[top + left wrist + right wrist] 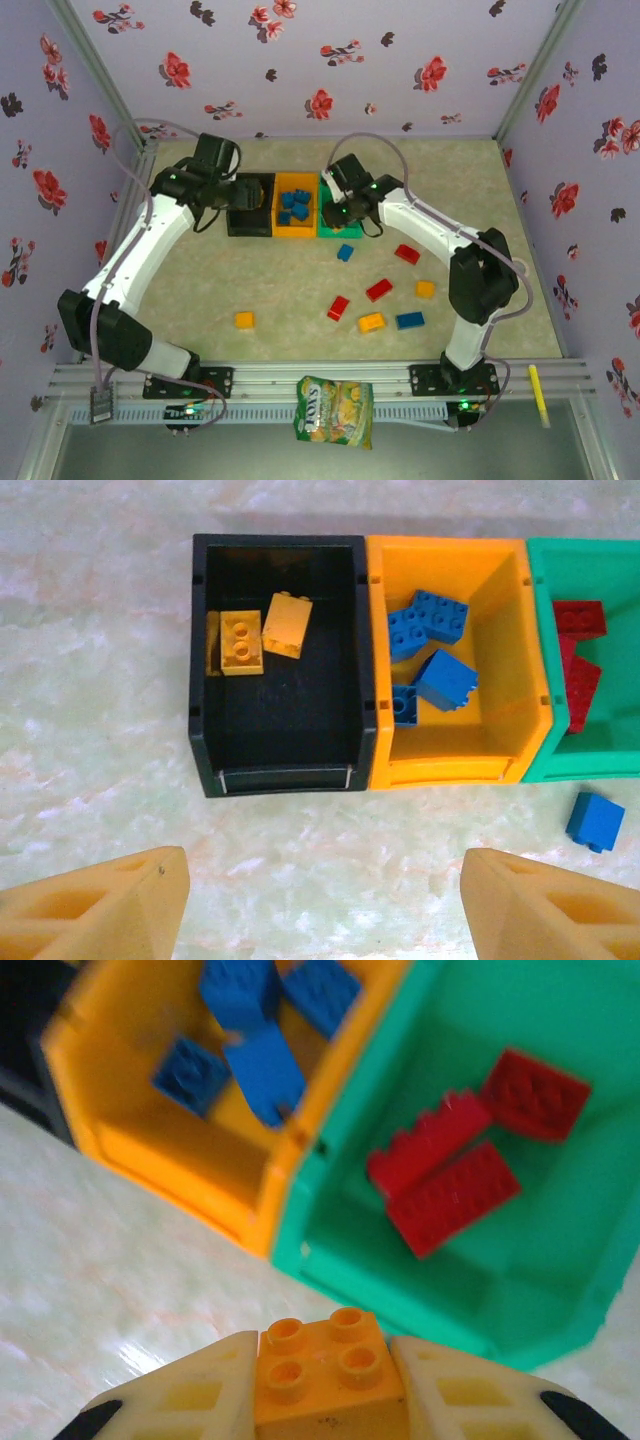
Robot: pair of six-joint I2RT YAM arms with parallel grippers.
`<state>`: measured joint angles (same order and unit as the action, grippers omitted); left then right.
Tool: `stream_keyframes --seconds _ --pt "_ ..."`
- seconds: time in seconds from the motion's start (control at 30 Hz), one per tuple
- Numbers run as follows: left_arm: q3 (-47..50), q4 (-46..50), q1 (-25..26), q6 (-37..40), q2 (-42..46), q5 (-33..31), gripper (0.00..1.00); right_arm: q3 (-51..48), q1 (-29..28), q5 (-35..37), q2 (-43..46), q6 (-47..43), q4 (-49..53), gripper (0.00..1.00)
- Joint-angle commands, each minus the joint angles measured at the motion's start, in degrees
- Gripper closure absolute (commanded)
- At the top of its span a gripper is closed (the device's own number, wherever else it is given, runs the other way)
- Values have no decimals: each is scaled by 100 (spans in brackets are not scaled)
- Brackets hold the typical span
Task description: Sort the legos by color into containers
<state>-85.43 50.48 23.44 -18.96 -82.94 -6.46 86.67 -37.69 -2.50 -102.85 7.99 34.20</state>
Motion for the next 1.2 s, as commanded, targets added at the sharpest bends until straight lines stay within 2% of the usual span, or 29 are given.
stream_keyframes --seconds 0.0,0.3,0.53,0.77,0.97,1.17 --pt "124 179 -59 -168 312 -195 27 403 -110 -254 -232 421 -734 71" --pt "462 577 -86 -374 669 -312 27 1948 -343 -605 -1357 756 -1191 71" --pt "672 728 -94 -580 879 -320 27 2928 -414 -1134 -2240 1102 -1500 71" --pt "1156 777 -89 -979 1105 -286 27 3883 -537 -1367 -3076 1199 -1320 69" --pt "1767 676 -84 -1366 1334 -93 28 4391 -564 -1476 -3487 1249 -1090 61" --pt "2209 554 99 -1774 1465 118 27 4603 -564 -1462 -3575 1201 -942 45"
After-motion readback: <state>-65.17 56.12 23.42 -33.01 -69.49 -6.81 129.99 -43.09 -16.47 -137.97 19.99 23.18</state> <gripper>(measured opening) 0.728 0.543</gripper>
